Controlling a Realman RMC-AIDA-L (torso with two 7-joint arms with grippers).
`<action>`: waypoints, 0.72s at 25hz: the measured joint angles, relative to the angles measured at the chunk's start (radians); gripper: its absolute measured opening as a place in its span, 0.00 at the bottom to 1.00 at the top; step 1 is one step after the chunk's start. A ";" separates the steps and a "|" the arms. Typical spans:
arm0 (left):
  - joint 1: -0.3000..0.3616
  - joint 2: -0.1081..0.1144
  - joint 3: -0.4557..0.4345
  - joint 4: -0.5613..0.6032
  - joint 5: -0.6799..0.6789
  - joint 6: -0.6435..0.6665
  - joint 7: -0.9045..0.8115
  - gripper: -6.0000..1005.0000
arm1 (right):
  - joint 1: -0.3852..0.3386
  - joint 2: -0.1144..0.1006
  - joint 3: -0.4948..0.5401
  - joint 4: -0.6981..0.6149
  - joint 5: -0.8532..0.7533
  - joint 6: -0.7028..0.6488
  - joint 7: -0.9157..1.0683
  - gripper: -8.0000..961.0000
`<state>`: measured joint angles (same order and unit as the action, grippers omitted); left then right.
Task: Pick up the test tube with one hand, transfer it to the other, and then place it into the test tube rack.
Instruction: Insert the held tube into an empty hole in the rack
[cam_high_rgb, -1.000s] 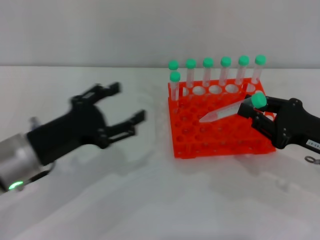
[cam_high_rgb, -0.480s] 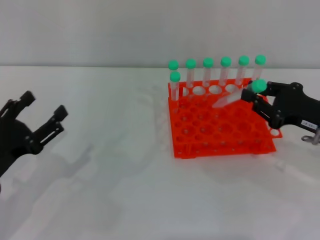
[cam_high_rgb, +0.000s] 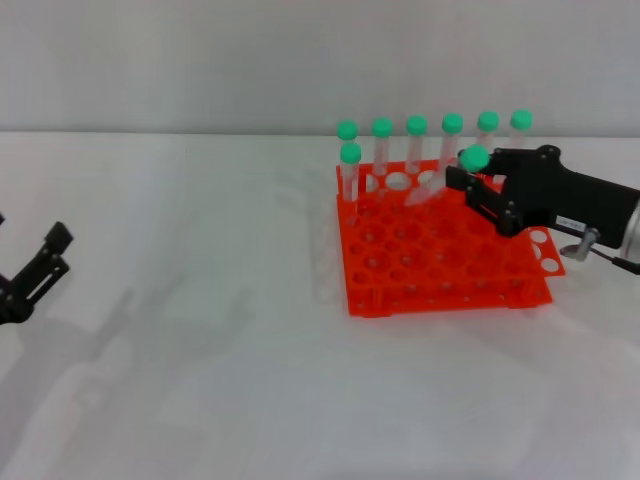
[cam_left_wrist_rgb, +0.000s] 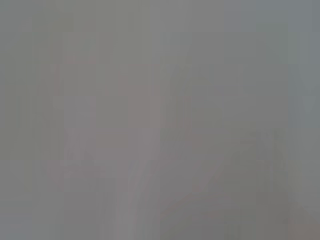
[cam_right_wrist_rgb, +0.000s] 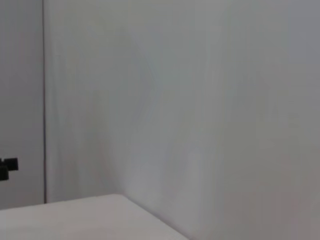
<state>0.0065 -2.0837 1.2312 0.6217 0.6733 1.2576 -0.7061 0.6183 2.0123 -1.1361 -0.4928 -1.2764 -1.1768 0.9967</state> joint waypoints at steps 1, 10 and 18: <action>0.002 0.000 -0.010 -0.009 -0.007 0.002 0.006 0.86 | 0.008 0.000 -0.008 0.000 0.000 0.009 0.000 0.25; -0.002 0.000 -0.027 -0.059 -0.047 0.006 0.031 0.86 | 0.064 0.006 -0.076 0.000 0.006 0.095 0.003 0.26; -0.005 0.001 -0.028 -0.066 -0.049 0.006 0.031 0.86 | 0.112 0.011 -0.115 0.009 0.009 0.178 0.024 0.26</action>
<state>0.0016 -2.0831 1.2030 0.5560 0.6239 1.2634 -0.6747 0.7299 2.0233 -1.2506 -0.4841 -1.2671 -0.9989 1.0207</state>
